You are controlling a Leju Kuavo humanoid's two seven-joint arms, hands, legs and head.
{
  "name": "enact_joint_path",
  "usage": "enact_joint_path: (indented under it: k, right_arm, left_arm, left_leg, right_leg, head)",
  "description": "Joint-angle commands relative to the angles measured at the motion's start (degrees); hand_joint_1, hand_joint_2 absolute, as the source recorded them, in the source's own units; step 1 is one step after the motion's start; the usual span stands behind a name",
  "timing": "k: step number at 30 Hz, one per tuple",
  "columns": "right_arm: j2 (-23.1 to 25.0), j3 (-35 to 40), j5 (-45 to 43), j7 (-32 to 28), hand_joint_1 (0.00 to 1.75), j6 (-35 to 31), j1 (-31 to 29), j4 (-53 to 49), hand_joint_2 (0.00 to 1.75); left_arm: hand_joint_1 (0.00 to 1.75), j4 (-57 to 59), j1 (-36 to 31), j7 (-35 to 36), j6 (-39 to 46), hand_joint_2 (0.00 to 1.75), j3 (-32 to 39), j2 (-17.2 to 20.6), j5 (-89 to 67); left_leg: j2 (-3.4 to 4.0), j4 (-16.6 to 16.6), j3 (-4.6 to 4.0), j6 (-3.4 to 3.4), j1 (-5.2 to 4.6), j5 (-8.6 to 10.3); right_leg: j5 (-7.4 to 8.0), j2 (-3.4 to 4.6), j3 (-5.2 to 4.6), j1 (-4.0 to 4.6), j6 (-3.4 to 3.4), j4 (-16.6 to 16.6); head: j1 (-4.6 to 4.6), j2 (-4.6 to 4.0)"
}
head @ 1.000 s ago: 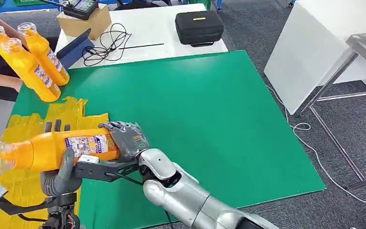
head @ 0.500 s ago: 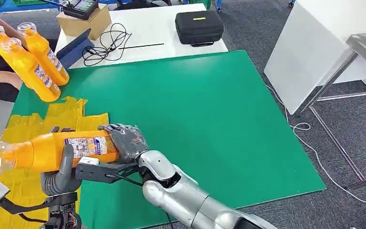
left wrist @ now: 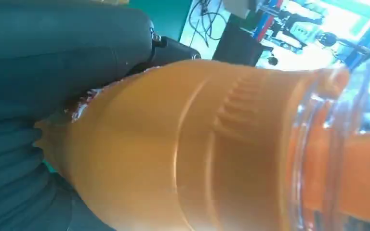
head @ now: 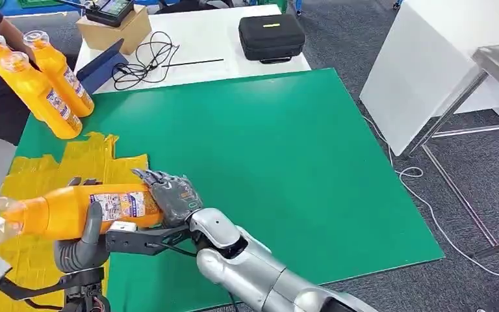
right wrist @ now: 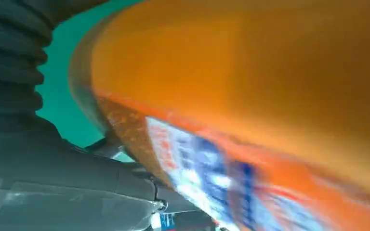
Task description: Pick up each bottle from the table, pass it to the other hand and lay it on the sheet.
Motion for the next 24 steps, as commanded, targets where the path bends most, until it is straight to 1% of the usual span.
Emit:
enact_joint_path:
  k: [1,2,3,4,5,6,7,8,9,10,11,12,13,14,15,16,17,18,19,20,21,23,24]
  right_arm:
    - [-14.25,-15.00,-8.14,-9.24,0.00,1.43,15.35,-24.56,0.00]
    - [-15.17,-17.61,-8.44,-9.67,0.00,2.32,17.79,-29.06,0.00]
    - [-14.87,-20.08,-8.73,-9.48,0.00,3.50,20.14,-33.14,0.00]
    - [-15.19,-22.02,-9.84,-10.00,0.00,5.28,22.12,-37.22,0.00]
    - [-15.61,-22.82,-10.12,-9.83,0.00,6.55,22.96,-39.22,0.00]
    - [-15.61,-22.82,-10.12,-9.83,0.00,6.55,22.96,-39.22,0.00]
    - [-15.50,-23.18,-10.09,-9.88,0.00,6.74,23.24,-39.85,0.00]
    - [-15.51,-24.98,-10.84,-10.76,0.00,7.22,24.50,-41.17,0.00]
    - [-16.56,-25.76,-11.33,-11.69,0.00,7.15,25.41,-42.49,0.00]
    - [-17.72,-27.05,-11.90,-12.48,0.00,7.02,26.77,-43.94,0.00]
    - [-19.15,-28.89,-12.87,-13.55,0.00,7.05,28.76,-45.81,0.00]
    - [-19.95,-30.43,-13.54,-14.68,0.00,7.07,30.33,-46.96,0.00]
    - [-20.30,-32.09,-14.11,-15.49,0.00,7.02,31.98,-48.14,0.00]
    - [-20.38,-34.01,-13.84,-16.37,0.00,7.17,33.94,-49.42,0.00]
    - [-20.45,-34.58,-13.89,-16.79,0.00,7.47,34.65,-49.92,0.00]
    - [-20.52,-34.82,-13.94,-17.01,0.00,7.61,35.00,-50.15,0.00]
    - [-20.37,-35.48,-14.28,-17.75,0.00,8.06,35.77,-50.39,0.00]
    - [-20.73,-35.51,-14.26,-17.85,0.00,8.11,35.92,-50.16,0.00]
    - [-20.96,-35.56,-14.29,-17.86,0.00,7.91,35.98,-49.69,0.00]
    - [-21.38,-35.36,-14.57,-18.10,0.00,8.12,35.81,-48.84,0.00]
    - [-21.62,-35.18,-14.85,-18.25,0.00,8.25,35.61,-48.16,0.00]
    - [-21.61,-35.08,-15.22,-18.54,0.00,8.25,35.25,-47.29,0.00]
    - [-21.97,-34.50,-15.94,-18.87,0.00,8.65,34.47,-46.44,0.00]
  left_arm:
    - [1.75,-4.30,2.93,-2.31,-0.56,1.75,12.96,-0.49,-10.26]
    - [1.75,-2.86,2.45,-2.16,-0.37,1.75,14.00,0.35,-13.02]
    - [1.75,-1.53,2.02,-2.48,0.31,1.75,14.94,1.18,-15.26]
    - [1.75,-0.08,1.38,-2.52,0.46,1.75,16.14,1.84,-16.02]
    - [1.75,0.73,0.96,-2.66,0.14,1.75,16.83,2.24,-16.01]
    - [1.75,0.73,0.96,-2.66,0.14,1.75,16.83,2.24,-16.01]
    - [1.75,1.20,0.62,-2.76,0.13,1.75,17.04,2.44,-16.19]
    - [1.75,2.52,-0.35,-3.88,2.48,1.75,17.33,3.43,-21.72]
    - [1.75,3.85,-1.32,-4.12,4.00,1.75,17.71,4.43,-24.01]
    - [1.75,5.93,-2.53,-4.59,5.98,1.75,17.84,6.40,-27.23]
    - [1.75,8.97,-4.29,-5.50,8.57,1.75,18.05,8.77,-31.17]
    - [1.75,11.40,-5.71,-6.43,10.69,1.75,18.07,10.53,-34.81]
    - [1.75,13.48,-7.15,-7.09,12.56,1.75,17.95,11.84,-38.36]
    - [1.75,15.41,-8.66,-7.32,14.07,1.75,17.65,13.09,-42.59]
    - [1.75,16.07,-9.31,-7.12,14.84,1.75,17.47,13.46,-44.45]
    - [1.75,16.26,-9.63,-7.07,14.89,1.75,17.52,13.52,-44.51]
    - [1.75,17.40,-10.70,-6.81,17.81,1.75,16.12,14.88,-51.50]
    - [1.75,18.66,-11.65,-5.97,20.11,1.75,15.02,15.99,-56.76]
    - [1.75,19.84,-12.83,-5.44,21.42,1.75,13.78,17.19,-60.10]
    - [1.75,22.15,-14.60,-4.70,24.10,1.75,11.92,19.16,-65.19]
    - [1.75,23.54,-15.76,-4.03,25.67,1.75,10.84,20.39,-67.68]
    - [1.75,25.58,-16.97,-3.80,26.89,1.75,10.19,21.30,-69.55]
    - [1.75,27.09,-17.76,-2.25,28.43,1.75,9.10,22.25,-72.74]
  left_leg:
    - [-0.30,-0.08,0.18,-0.02,0.04,-0.02]
    - [-0.35,-0.07,0.10,-0.01,0.01,-0.01]
    - [-0.40,-0.06,0.18,-0.02,0.00,-0.06]
    - [-0.32,-0.06,0.06,-0.01,-0.03,-0.03]
    - [-0.31,-0.05,-0.01,-0.02,-0.03,-0.03]
    - [-0.39,-0.04,0.12,-0.05,-0.05,-0.09]
    - [-0.36,-0.06,0.05,-0.04,-0.06,-0.04]
    - [-0.32,-0.03,0.18,-0.07,-0.05,-0.12]
    - [-0.23,-0.07,0.11,-0.06,-0.07,-0.07]
    - [-0.24,-0.06,0.03,-0.05,-0.06,-0.05]
    - [-0.34,-0.10,0.17,-0.08,-0.06,-0.06]
    - [-0.46,-0.15,0.13,-0.07,-0.08,0.01]
    - [-0.51,-0.18,0.24,-0.09,-0.09,-0.01]
    - [-0.57,-0.18,0.16,-0.07,-0.08,0.03]
    - [-0.65,-0.20,0.27,-0.10,-0.08,0.03]
    - [-0.57,-0.15,0.20,-0.09,-0.06,0.01]
    - [-0.41,-0.11,0.13,-0.07,-0.08,0.00]
    - [-0.35,-0.09,0.26,-0.09,-0.06,-0.08]
    - [-0.31,-0.09,0.15,-0.07,-0.06,-0.04]
    - [-0.26,-0.08,0.10,-0.06,-0.07,-0.02]
    - [-0.34,-0.11,0.18,-0.08,-0.06,-0.01]
    - [-0.29,-0.08,0.12,-0.07,-0.02,0.00]
    - [-0.28,-0.09,0.19,-0.08,-0.03,-0.02]
  right_leg:
    - [-0.10,-0.34,0.33,0.05,0.01,-0.14]
    - [-0.10,-0.35,0.26,0.01,0.01,-0.10]
    - [-0.17,-0.43,0.37,0.00,0.01,-0.09]
    - [-0.11,-0.32,0.20,-0.02,0.00,-0.06]
    - [-0.09,-0.30,0.14,-0.02,0.00,-0.05]
    - [-0.19,-0.41,0.28,-0.04,-0.01,-0.01]
    - [-0.13,-0.37,0.19,-0.05,-0.01,-0.04]
    - [-0.20,-0.35,0.32,-0.04,-0.02,-0.01]
    - [-0.12,-0.25,0.22,-0.05,-0.02,-0.03]
    - [-0.08,-0.23,0.14,-0.03,-0.01,-0.05]
    - [-0.14,-0.37,0.30,-0.02,-0.02,-0.07]
    - [-0.11,-0.45,0.25,-0.03,-0.01,-0.11]
    - [-0.17,-0.54,0.37,-0.04,-0.02,-0.11]
    - [-0.13,-0.59,0.31,-0.03,-0.01,-0.13]
    - [-0.18,-0.69,0.44,-0.02,-0.03,-0.14]
    - [-0.16,-0.60,0.36,0.00,-0.03,-0.10]
    - [-0.11,-0.42,0.23,-0.02,-0.01,-0.07]
    - [-0.17,-0.40,0.37,0.00,-0.03,-0.05]
    - [-0.12,-0.32,0.25,-0.01,-0.02,-0.04]
    - [-0.08,-0.25,0.18,-0.02,-0.01,-0.03]
    - [-0.11,-0.36,0.29,-0.01,-0.02,-0.06]
    - [-0.06,-0.28,0.20,0.01,-0.02,-0.06]
    - [-0.09,-0.29,0.26,-0.01,-0.03,-0.06]
  head:
    - [0.00,0.00]
    - [0.04,0.00]
    - [0.04,0.00]
    - [0.02,0.00]
    - [-0.02,0.00]
    - [0.04,0.00]
    - [0.02,0.00]
    - [0.02,0.00]
    - [0.00,0.00]
    - [0.02,0.00]
    - [0.00,0.00]
    - [0.04,0.00]
    - [-0.02,0.00]
    - [0.04,0.00]
    - [0.02,0.00]
    - [0.02,0.00]
    - [0.02,0.00]
    - [0.02,0.00]
    - [0.00,0.00]
    - [0.00,0.00]
    - [0.02,0.00]
    - [0.02,0.00]
    - [0.02,0.00]
